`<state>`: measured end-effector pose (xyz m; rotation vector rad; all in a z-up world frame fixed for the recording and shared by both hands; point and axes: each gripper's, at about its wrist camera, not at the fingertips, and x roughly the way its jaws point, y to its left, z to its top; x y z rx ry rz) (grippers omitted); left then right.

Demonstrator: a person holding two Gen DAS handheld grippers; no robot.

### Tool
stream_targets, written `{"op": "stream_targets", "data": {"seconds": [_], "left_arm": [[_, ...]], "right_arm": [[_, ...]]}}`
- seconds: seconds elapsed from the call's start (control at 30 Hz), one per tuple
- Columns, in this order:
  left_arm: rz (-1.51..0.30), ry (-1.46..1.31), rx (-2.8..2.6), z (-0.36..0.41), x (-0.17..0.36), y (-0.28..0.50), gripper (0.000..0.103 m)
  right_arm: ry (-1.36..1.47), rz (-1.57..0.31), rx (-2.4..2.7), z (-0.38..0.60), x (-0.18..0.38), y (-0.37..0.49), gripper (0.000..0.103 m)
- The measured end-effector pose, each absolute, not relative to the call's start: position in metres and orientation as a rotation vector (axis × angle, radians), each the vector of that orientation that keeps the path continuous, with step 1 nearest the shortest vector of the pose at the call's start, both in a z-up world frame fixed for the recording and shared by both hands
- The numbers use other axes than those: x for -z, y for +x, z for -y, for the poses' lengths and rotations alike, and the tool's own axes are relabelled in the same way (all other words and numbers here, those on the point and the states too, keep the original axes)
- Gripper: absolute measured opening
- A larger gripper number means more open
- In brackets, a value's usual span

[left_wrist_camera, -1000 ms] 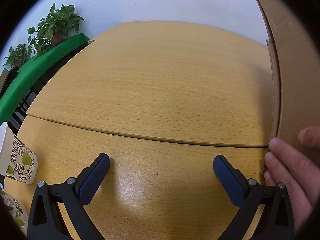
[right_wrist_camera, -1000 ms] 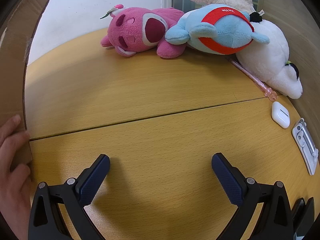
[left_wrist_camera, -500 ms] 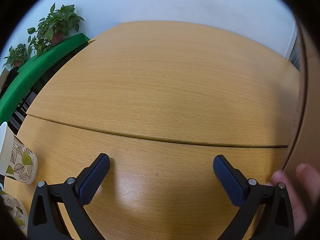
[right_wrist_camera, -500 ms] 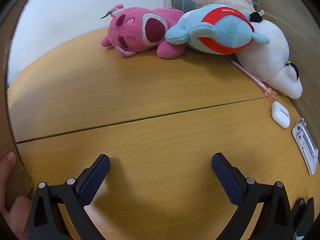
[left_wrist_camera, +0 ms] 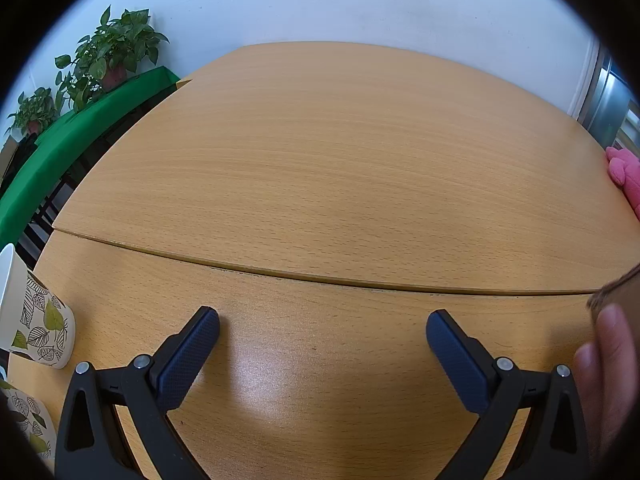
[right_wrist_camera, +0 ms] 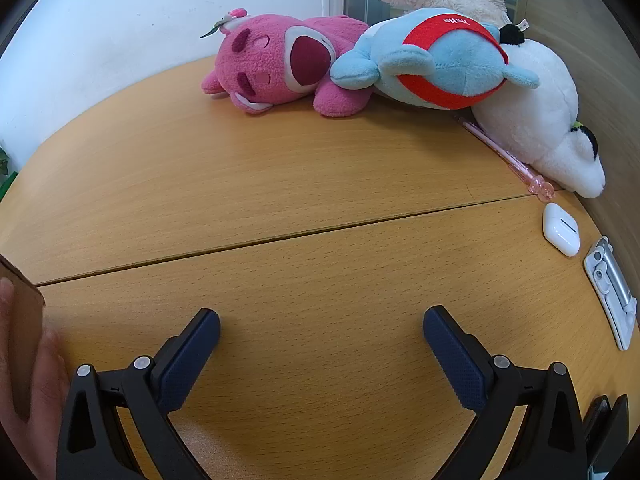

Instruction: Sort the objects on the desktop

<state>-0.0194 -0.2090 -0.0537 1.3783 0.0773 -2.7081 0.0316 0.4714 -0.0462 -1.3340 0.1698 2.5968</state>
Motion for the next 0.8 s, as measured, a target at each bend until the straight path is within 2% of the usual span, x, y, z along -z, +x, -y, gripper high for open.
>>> {"op": "stream_targets", "data": {"seconds": [0.8], "left_arm": [[-0.076, 1.379, 2.708, 0.2082, 0.0539, -0.0196, 0.103]], "right_arm": [[-1.331, -0.172, -2.598, -0.4706, 0.0450, 0.0343, 0.103]]}}
